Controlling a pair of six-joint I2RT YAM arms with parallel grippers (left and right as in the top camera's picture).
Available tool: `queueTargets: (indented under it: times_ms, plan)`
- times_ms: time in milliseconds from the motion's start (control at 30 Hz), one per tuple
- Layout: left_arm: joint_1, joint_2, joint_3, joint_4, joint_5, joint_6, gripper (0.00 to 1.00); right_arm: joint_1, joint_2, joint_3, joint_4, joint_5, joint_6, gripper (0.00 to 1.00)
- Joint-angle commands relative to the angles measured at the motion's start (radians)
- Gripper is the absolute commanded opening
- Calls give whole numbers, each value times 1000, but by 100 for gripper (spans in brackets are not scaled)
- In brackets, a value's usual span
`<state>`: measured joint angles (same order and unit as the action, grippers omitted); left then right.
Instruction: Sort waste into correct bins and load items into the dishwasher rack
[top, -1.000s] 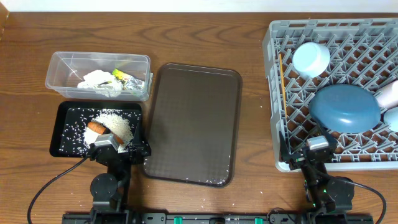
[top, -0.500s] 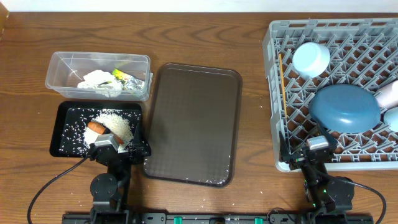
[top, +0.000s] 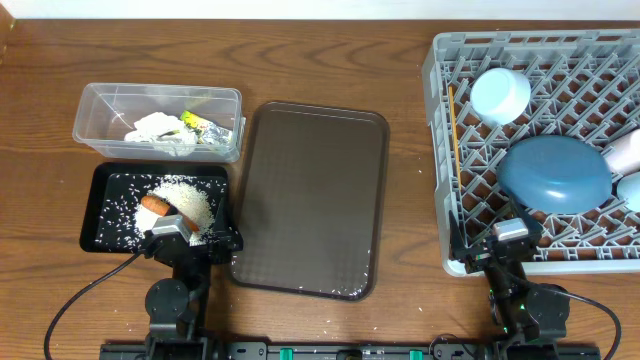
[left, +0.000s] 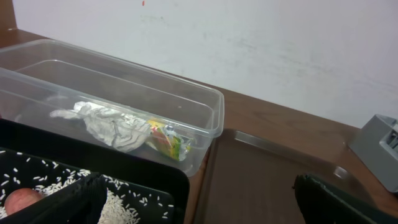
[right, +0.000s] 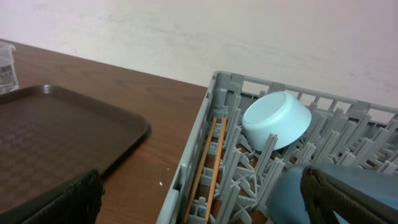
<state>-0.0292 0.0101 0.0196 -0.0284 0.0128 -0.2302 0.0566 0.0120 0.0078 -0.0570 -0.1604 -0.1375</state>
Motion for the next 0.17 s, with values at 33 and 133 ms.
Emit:
queueTargets:
  times_ms: [33, 133]
  plan:
    - [-4, -6, -16, -45, -23, 20, 98, -11, -7, -2, -3, 2, -10, 99]
    - [-4, -6, -16, -45, -23, 20, 98, -11, -7, -2, -3, 2, -10, 99]
